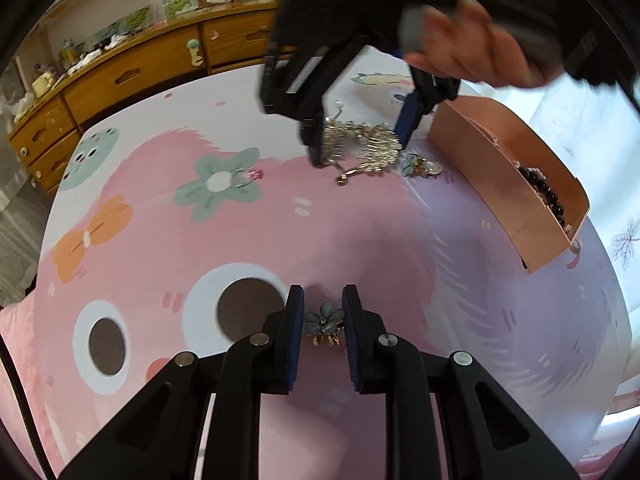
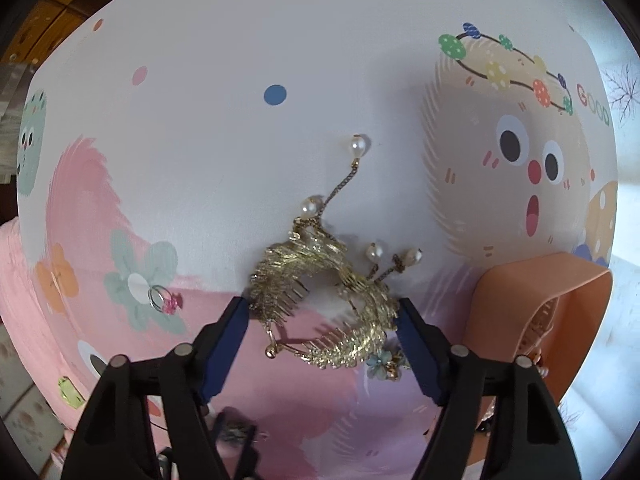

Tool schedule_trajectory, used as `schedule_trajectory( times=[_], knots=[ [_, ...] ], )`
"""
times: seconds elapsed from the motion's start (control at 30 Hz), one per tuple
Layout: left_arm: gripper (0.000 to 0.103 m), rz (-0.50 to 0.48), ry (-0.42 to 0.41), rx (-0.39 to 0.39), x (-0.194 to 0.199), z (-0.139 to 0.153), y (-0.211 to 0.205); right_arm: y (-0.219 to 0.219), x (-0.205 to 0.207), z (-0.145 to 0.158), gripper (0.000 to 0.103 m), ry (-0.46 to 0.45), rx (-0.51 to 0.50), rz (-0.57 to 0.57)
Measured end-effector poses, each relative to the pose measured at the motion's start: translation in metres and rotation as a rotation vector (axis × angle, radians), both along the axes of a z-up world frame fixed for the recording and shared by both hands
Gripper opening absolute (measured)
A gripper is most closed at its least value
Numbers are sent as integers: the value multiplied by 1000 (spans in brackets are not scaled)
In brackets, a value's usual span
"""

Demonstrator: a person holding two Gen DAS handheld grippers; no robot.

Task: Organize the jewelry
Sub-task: 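Carry the flower earring and gold hair comb over the pink box with both tools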

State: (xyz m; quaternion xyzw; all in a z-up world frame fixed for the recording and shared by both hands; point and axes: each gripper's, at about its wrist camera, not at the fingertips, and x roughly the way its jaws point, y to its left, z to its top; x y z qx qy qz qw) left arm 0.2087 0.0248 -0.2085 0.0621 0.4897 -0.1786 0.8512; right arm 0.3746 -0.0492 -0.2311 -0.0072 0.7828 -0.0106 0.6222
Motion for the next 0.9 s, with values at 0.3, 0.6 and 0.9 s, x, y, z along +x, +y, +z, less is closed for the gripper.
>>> schedule_trajectory(
  times=[0.3, 0.6, 0.9],
  knots=[
    [17, 130, 14, -22, -14, 18, 47, 9, -47, 12, 68, -148, 11, 143],
    [17, 221, 1, -48, -22, 37, 85, 28, -104, 33, 68, -273, -32, 182],
    [17, 207, -35, -86, -35, 65, 105, 36, -182, 93, 68, -431, 36, 151]
  ],
)
